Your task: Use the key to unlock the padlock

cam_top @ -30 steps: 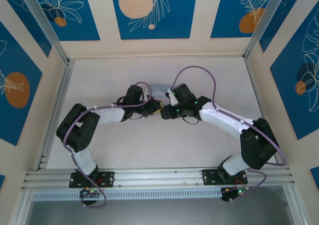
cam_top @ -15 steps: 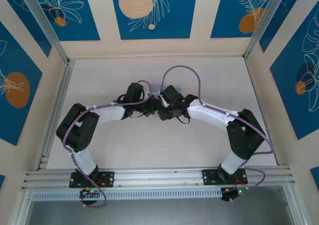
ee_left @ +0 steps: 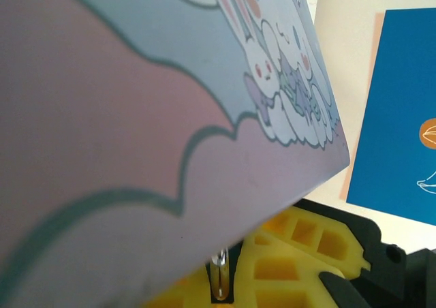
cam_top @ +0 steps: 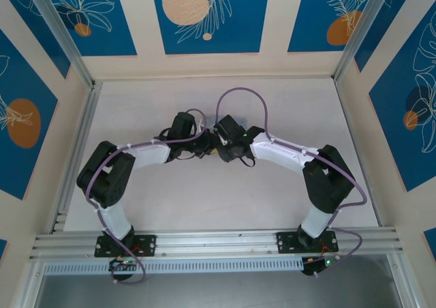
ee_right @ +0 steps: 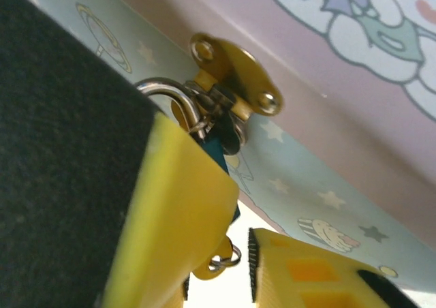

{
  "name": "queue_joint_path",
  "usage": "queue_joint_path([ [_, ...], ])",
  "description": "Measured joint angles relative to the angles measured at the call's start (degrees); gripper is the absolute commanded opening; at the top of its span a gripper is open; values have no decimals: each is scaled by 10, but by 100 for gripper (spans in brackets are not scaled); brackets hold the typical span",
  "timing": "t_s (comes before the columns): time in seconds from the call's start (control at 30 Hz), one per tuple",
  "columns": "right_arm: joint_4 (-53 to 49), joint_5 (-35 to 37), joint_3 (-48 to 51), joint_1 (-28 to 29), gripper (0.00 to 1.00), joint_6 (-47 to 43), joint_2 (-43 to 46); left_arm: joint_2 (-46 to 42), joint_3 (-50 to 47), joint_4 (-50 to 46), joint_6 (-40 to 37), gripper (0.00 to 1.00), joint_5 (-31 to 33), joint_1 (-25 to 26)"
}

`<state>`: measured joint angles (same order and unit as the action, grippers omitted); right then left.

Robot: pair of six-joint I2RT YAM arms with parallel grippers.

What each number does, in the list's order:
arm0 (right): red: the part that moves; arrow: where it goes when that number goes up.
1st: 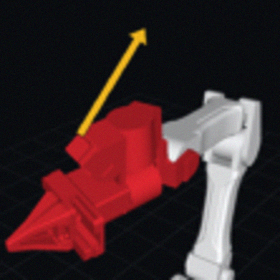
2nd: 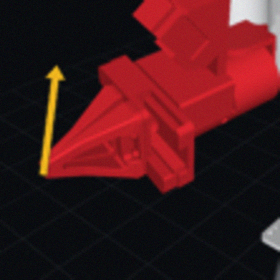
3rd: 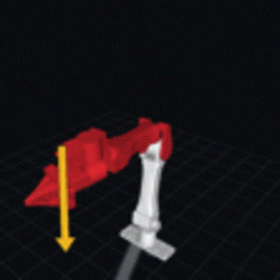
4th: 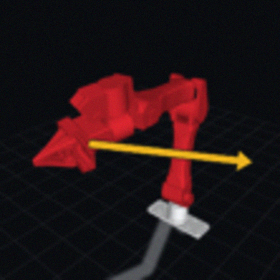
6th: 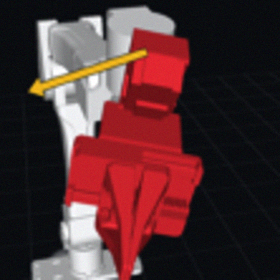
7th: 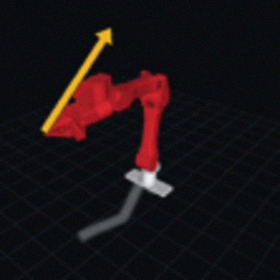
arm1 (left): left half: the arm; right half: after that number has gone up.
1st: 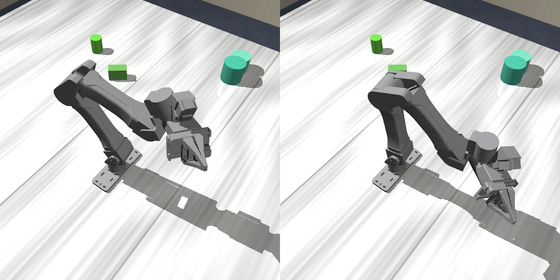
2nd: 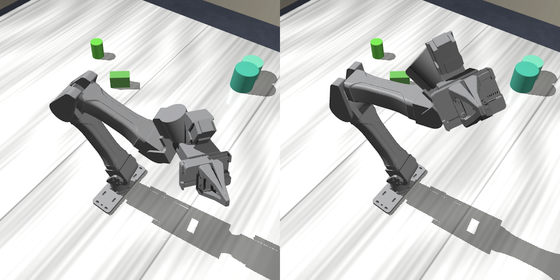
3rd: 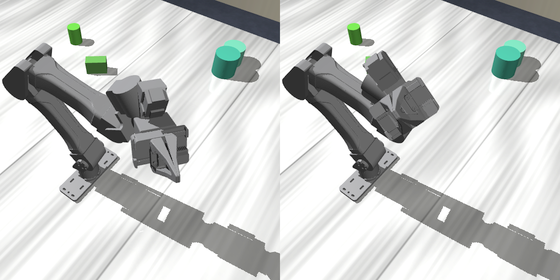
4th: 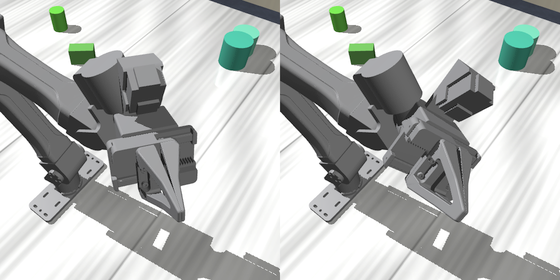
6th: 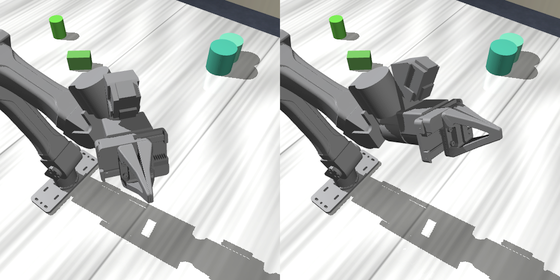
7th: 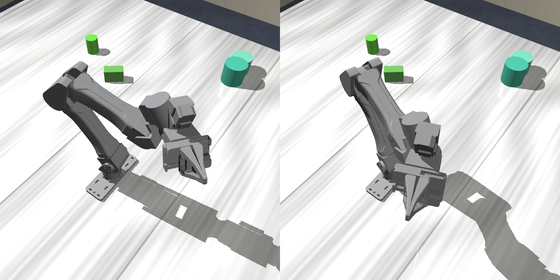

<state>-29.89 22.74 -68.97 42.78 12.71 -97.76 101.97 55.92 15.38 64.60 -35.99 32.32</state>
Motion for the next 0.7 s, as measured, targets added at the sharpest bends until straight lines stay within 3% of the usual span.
queue_joint_path([
  [0.4, 0, -36, -1, -16, 5, 23, 0, 9, 1, 13, 0, 0, 0, 0],
  [0.5, 3, -69, 3, -33, 6, 38, 9, 10, 1, 22, 0, 0, -1, 0],
  [0.53, 6, -82, 7, -39, 11, 44, 15, 10, 2, 27, 0, 0, -2, 0],
  [0.63, 24, -122, 31, -61, 42, 70, 41, 10, 3, 36, 0, 0, -9, 1],
  [0.7, 36, -148, 50, -80, 50, 86, 68, 10, 3, 31, 0, 0, -9, 1],
])
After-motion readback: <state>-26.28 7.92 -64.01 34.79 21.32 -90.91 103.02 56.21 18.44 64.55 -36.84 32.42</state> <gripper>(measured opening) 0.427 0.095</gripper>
